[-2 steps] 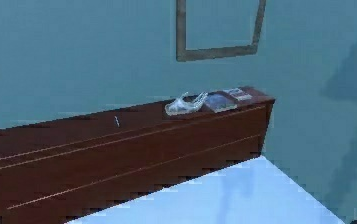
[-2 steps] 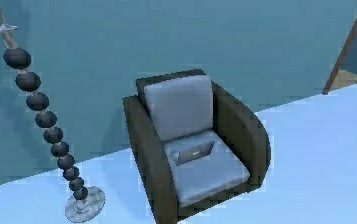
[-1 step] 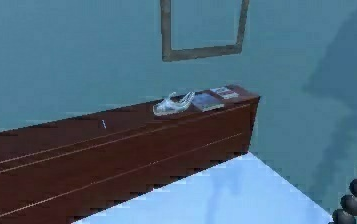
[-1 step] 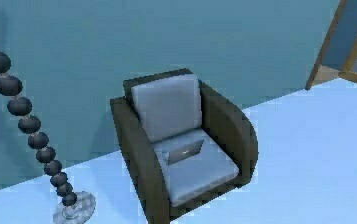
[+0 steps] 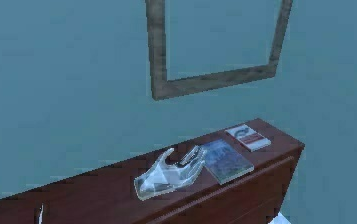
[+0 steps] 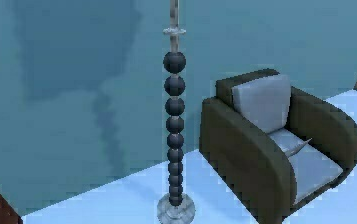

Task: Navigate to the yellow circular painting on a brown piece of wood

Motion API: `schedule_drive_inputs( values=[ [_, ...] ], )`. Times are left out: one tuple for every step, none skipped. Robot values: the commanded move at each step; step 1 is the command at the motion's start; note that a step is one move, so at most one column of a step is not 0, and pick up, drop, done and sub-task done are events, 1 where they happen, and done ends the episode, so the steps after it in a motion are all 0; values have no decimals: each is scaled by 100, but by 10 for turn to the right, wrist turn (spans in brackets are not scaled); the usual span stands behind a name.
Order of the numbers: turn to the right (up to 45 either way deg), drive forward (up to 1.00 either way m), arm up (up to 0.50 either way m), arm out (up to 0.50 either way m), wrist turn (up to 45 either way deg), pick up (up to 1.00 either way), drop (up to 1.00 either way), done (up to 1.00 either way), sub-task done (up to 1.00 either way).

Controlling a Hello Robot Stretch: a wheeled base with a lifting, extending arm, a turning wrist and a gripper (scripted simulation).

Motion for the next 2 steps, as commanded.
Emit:
schedule_drive_inputs(
  values=[
    [120,0,0,0,0,0,0,0,0],
    [0,0,0,0,0,0,0,100,0]
  ],
)
